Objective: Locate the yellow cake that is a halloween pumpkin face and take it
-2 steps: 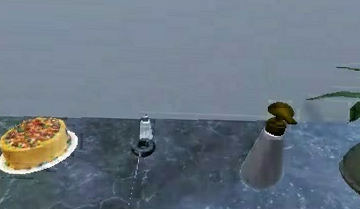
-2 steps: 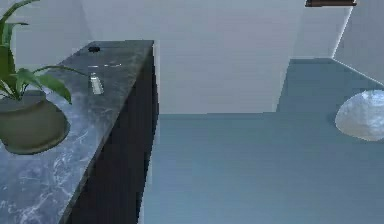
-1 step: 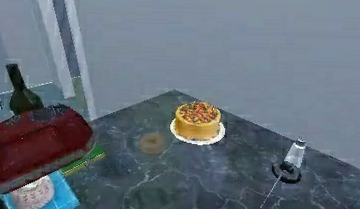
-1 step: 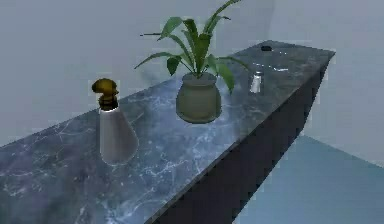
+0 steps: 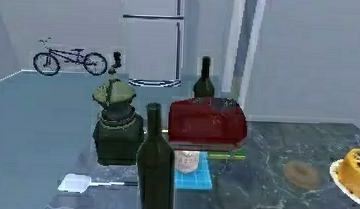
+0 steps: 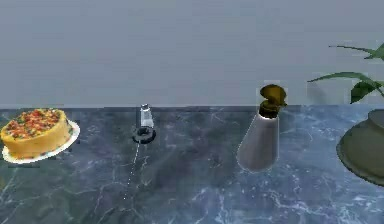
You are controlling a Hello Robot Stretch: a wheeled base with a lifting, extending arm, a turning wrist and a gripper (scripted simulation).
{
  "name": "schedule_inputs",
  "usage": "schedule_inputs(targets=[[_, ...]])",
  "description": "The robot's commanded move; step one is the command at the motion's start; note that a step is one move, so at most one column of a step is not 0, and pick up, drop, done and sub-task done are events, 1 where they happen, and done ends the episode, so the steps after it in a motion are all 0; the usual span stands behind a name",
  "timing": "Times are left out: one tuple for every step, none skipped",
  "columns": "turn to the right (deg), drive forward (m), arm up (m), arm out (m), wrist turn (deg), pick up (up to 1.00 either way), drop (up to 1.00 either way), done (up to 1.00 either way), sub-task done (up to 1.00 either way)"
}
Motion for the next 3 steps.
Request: schedule_inputs(targets=[[-33.0, 0.00, 0.00, 0.00, 0.0, 0.00, 0.00, 0.00, 0.00], [0.0, 0.00, 0.50, 0.00, 0.0, 0.00, 0.00, 0.00, 0.00], [0.0, 0.00, 0.38, 0.00, 0.0, 0.00, 0.00, 0.00, 0.00]])
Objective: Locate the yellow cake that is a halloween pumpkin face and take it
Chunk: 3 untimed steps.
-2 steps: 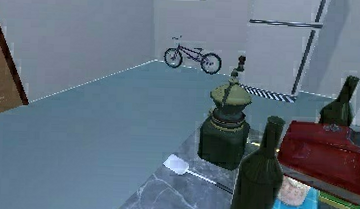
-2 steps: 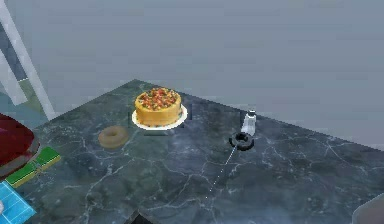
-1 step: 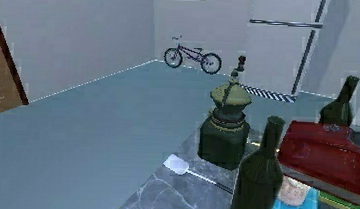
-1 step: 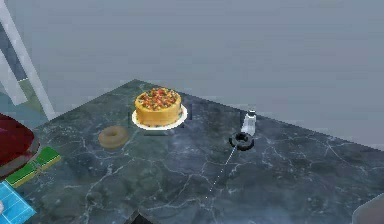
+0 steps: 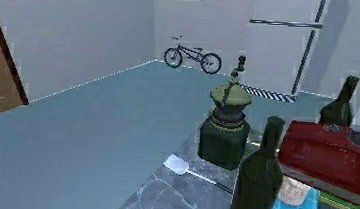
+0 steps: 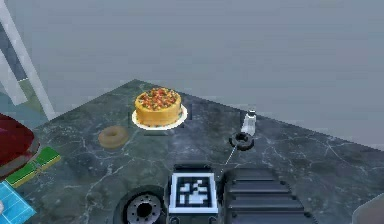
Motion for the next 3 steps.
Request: schedule_inputs(targets=[[0.0, 0.00, 0.00, 0.36, 0.0, 0.00, 0.00, 0.00, 0.00], [0.0, 0.00, 0.00, 0.00, 45.0, 0.00, 0.00, 0.00, 0.00], [0.0, 0.00, 0.00, 0.00, 45.0, 0.00, 0.00, 0.00, 0.00]])
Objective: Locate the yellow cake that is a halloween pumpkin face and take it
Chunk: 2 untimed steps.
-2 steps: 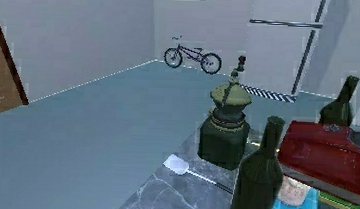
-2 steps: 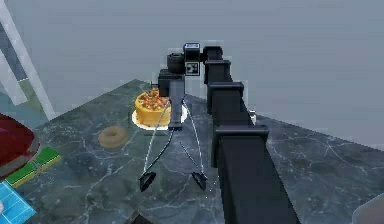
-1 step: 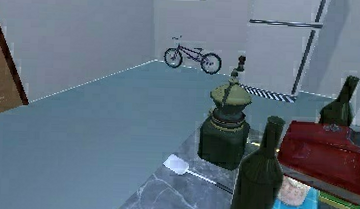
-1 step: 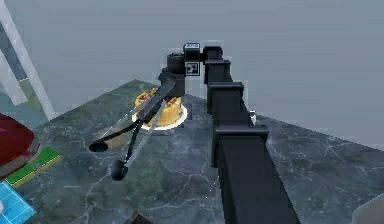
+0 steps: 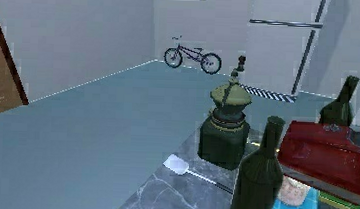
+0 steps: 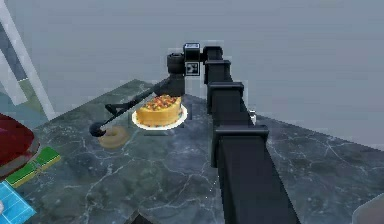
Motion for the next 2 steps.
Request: schedule_inputs(targets=[[0.0, 0.00, 0.00, 0.00, 45.0, 0.00, 0.00, 0.00, 0.00], [0.0, 0.00, 0.00, 0.00, 18.0, 0.00, 0.00, 0.00, 0.00]])
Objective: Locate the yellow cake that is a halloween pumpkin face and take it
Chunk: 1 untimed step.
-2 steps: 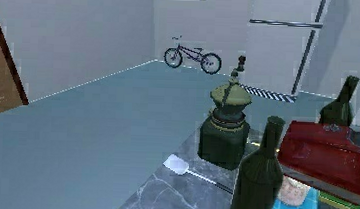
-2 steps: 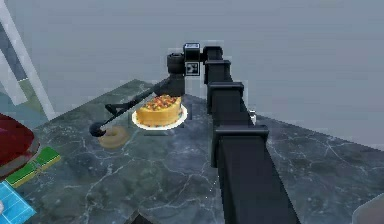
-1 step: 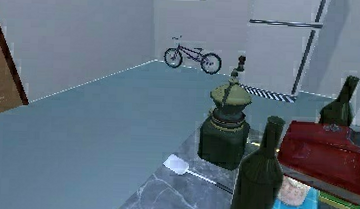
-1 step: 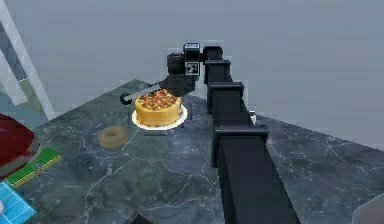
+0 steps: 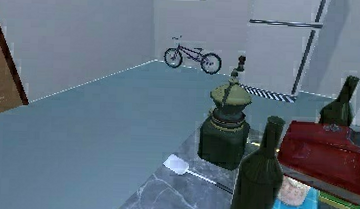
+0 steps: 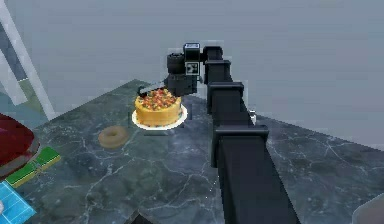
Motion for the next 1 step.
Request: schedule_inputs(targets=[[0.0, 0.00, -0.16, 0.00, 0.0, 0.00, 0.00, 0.00, 0.00]])
